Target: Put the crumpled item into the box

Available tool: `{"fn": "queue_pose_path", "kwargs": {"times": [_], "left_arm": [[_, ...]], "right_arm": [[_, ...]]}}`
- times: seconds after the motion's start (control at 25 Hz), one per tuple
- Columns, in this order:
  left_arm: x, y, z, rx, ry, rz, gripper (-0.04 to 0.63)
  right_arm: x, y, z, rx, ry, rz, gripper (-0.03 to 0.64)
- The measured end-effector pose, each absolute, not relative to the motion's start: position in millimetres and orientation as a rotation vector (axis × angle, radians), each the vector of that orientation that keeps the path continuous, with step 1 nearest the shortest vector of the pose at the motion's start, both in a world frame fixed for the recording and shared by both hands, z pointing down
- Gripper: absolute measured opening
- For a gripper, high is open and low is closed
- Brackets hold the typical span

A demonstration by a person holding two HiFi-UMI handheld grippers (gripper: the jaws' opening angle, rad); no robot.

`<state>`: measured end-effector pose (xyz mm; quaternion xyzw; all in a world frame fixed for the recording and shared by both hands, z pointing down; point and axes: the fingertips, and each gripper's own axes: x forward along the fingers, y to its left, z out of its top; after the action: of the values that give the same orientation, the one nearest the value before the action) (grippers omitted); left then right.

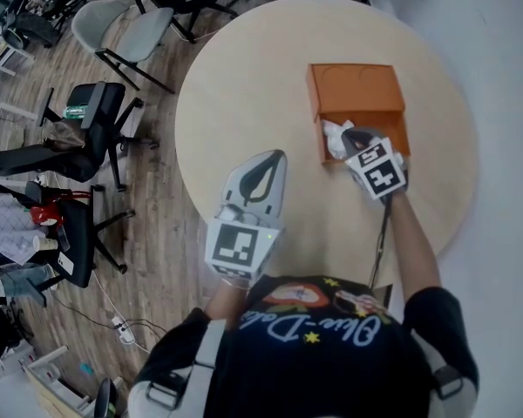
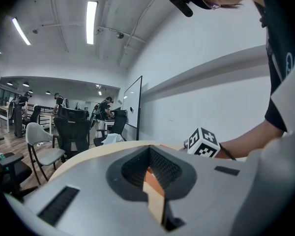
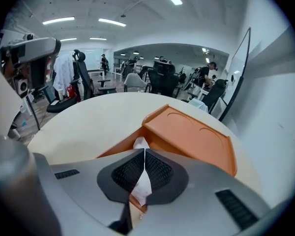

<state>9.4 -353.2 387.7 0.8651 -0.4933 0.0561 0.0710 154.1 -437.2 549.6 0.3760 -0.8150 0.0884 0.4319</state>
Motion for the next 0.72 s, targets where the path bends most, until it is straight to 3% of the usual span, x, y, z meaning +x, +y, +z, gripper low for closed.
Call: {"fn": "queue_pose_path", "kwargs": {"times": [0.72], "left_arm": [[15.7, -328.9, 368.2, 2.697, -1.47, 0.233, -0.009]], "right_arm": [[168.7, -373.5, 410.8, 1.398, -2.355, 0.18, 0.0]]}}
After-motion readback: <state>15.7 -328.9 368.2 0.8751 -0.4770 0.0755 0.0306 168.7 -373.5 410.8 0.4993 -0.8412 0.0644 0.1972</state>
